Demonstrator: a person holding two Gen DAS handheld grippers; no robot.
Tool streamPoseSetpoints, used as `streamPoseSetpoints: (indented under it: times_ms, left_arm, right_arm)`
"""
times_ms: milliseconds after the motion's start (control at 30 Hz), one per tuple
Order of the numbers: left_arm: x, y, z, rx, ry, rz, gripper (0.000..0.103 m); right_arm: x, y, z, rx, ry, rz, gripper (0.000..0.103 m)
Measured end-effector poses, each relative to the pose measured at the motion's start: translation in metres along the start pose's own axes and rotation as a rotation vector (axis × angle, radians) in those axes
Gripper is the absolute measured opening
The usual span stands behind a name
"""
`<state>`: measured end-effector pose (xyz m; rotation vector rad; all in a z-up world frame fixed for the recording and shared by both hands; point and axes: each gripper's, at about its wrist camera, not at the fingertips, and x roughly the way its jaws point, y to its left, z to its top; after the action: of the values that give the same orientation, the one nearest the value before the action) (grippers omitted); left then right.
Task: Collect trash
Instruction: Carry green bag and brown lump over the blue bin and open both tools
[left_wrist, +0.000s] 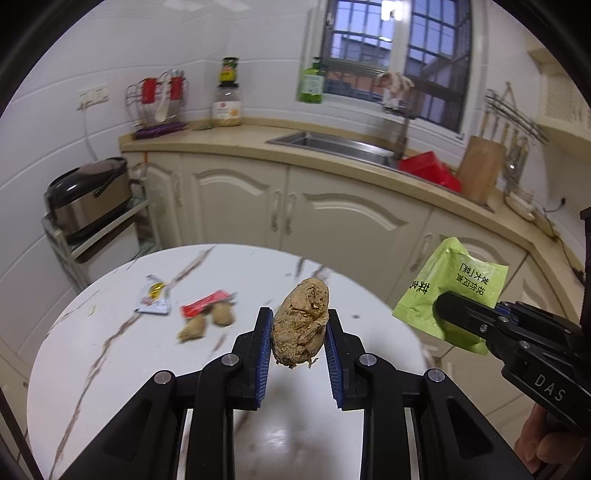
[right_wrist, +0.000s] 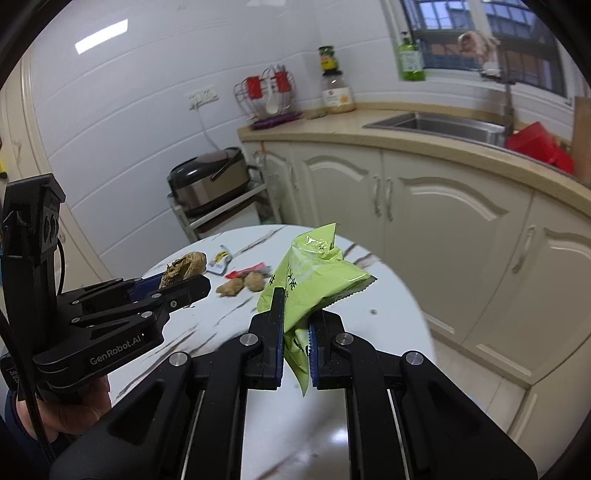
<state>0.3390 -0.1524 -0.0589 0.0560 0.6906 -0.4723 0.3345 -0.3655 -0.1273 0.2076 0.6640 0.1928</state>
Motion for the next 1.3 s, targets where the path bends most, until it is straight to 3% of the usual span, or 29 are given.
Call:
streamPoseSetpoints:
  times_ms: [300, 500, 700, 900, 1033, 1300]
  left_arm:
    - [0.037, -0.099, 0.014, 0.13, 0.03, -0.155, 0.023]
    - [0.088, -0.158, 0.013, 0.201, 0.114, -0.25, 0.023]
    - [0.156, -0.205, 0.014, 0.266, 0.233, -0.303, 0.023]
    - [0.24, -0.242, 0.006, 0.303, 0.409, -0.314, 0.023]
    - [0.301, -0.254, -0.002, 0.298, 0.537, -0.302, 0.023]
    - [0.375, -0.261, -0.012, 0.307, 0.677, -0.239, 0.025]
  right_arm:
    - [-0.065, -0.086, -0.015, 0.11, -0.073, -0.135, 0.01]
    - [-0.091, -0.156, -0.039, 0.213, -0.067, -0.231, 0.01]
    - [-0.102, -0.231, -0.083, 0.339, -0.021, -0.307, 0.01]
    - [-0.085, -0.293, -0.136, 0.445, 0.074, -0.337, 0.01]
    - [-0.051, -0.327, -0.173, 0.524, 0.169, -0.32, 0.01]
    - [0.01, -0.366, -0.225, 0.632, 0.3, -0.266, 0.01]
